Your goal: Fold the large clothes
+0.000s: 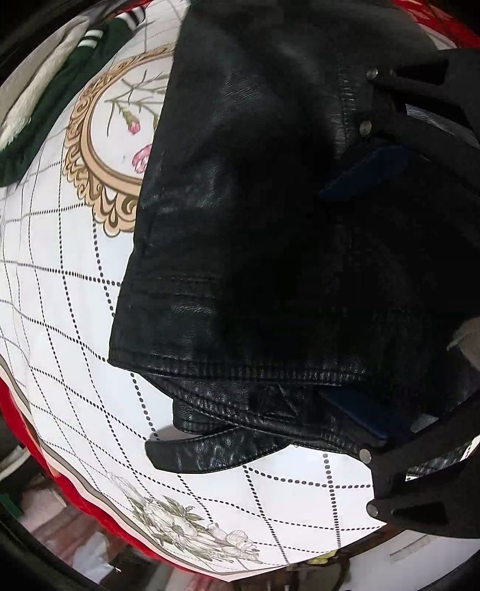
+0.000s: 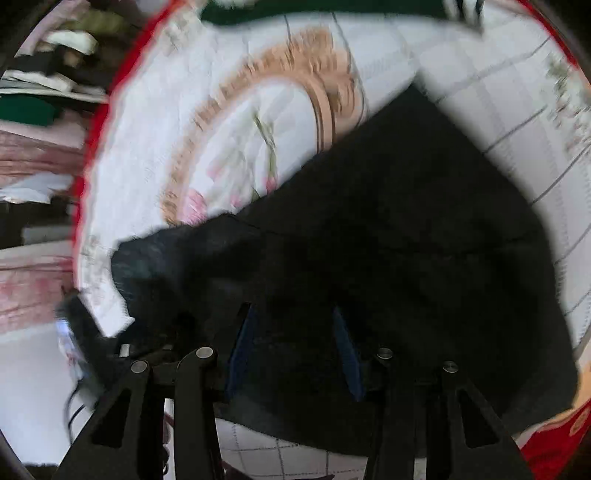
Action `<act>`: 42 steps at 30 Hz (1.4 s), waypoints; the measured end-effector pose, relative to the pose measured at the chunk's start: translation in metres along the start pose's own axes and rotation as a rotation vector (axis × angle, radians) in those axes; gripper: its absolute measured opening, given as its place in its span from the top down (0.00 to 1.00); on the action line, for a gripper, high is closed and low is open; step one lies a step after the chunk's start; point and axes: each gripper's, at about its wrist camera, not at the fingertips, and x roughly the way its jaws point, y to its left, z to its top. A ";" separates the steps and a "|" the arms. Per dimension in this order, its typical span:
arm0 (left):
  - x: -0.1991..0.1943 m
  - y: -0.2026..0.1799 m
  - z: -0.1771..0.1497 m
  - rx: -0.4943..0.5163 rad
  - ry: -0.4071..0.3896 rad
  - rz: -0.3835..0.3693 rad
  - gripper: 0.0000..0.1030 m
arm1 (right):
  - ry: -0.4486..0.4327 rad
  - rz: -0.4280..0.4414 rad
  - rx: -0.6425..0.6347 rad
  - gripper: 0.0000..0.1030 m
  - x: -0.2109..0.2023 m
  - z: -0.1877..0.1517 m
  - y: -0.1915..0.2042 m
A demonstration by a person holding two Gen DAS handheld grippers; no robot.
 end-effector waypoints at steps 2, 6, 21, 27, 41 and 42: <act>0.002 -0.003 0.000 -0.017 -0.019 0.017 0.00 | 0.012 -0.030 0.041 0.57 0.022 0.006 -0.004; 0.007 -0.012 0.000 -0.032 -0.009 0.037 0.00 | 0.000 -0.087 0.071 0.57 0.028 0.006 0.002; -0.072 -0.027 0.021 -0.036 -0.133 0.065 0.00 | 0.012 0.003 0.115 0.57 0.031 0.028 0.041; -0.087 -0.068 0.026 0.030 -0.144 0.019 0.00 | -0.058 0.093 0.225 0.57 -0.021 -0.007 0.011; -0.044 -0.133 0.006 0.183 -0.068 0.071 0.00 | -0.028 -0.043 0.345 0.58 0.024 -0.042 -0.060; -0.042 -0.132 0.007 0.178 -0.065 0.066 0.00 | -0.025 -0.027 0.345 0.58 0.026 -0.042 -0.061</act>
